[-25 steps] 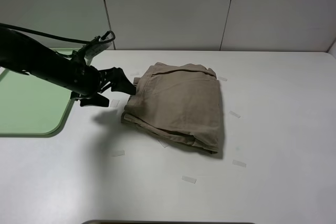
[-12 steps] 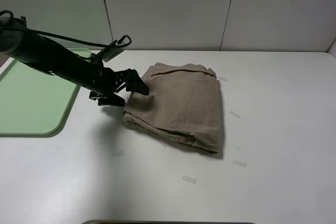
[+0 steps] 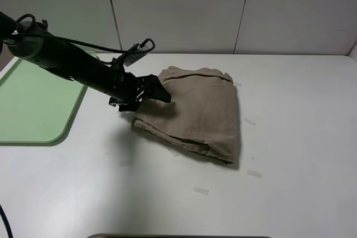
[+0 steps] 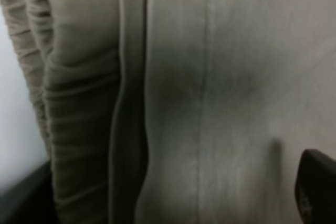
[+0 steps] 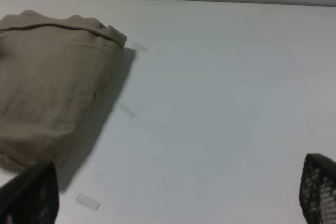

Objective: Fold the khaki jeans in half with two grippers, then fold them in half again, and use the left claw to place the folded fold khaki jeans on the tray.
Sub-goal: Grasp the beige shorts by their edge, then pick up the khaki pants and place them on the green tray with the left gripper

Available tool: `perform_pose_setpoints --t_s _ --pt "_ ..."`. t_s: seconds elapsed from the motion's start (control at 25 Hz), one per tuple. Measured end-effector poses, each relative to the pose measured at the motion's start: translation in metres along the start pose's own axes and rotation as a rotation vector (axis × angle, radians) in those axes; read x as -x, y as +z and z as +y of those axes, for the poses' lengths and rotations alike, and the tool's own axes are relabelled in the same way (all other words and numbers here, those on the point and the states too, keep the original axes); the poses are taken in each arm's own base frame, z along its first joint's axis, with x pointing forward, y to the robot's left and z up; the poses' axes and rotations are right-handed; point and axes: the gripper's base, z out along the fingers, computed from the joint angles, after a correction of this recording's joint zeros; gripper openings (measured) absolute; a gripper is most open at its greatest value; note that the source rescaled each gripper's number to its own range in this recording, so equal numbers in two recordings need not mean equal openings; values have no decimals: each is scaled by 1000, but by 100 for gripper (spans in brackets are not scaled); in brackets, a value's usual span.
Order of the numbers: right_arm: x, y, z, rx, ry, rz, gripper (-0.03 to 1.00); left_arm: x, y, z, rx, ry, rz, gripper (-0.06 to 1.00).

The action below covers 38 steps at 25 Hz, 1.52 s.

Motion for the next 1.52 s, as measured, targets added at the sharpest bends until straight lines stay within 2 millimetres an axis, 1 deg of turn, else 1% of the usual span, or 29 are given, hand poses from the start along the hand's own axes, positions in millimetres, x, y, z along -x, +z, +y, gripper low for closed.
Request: perform_pose_setpoints --t_s 0.08,0.12,0.2,0.32,0.4,0.52,0.64,0.8,0.88,1.2,1.52 --pt "0 0 0 0 0 0 100 -1 3 -2 11 6 -1 77" --pt "0 0 0 0 0 0 100 -2 4 -1 19 6 0 71" --pt "0 0 0 0 0 0 100 -4 8 -1 28 7 7 54" --pt "0 0 0 0 0 0 100 -7 12 -1 35 6 19 27" --pt "0 0 0 0 0 0 100 -8 13 -3 34 10 22 17" --pt "0 0 0 0 0 0 100 -8 13 -3 34 11 23 17" --pt "0 0 0 0 0 0 100 -7 13 -4 43 52 37 17" --pt "0 0 0 0 0 0 100 2 11 -8 79 110 81 17" --pt "0 0 0 0 0 0 100 7 7 -10 124 154 116 17" --pt "0 0 0 0 0 0 100 37 -17 -16 356 344 260 16" --pt "0 0 0 0 0 0 100 61 -48 -17 606 467 293 16"
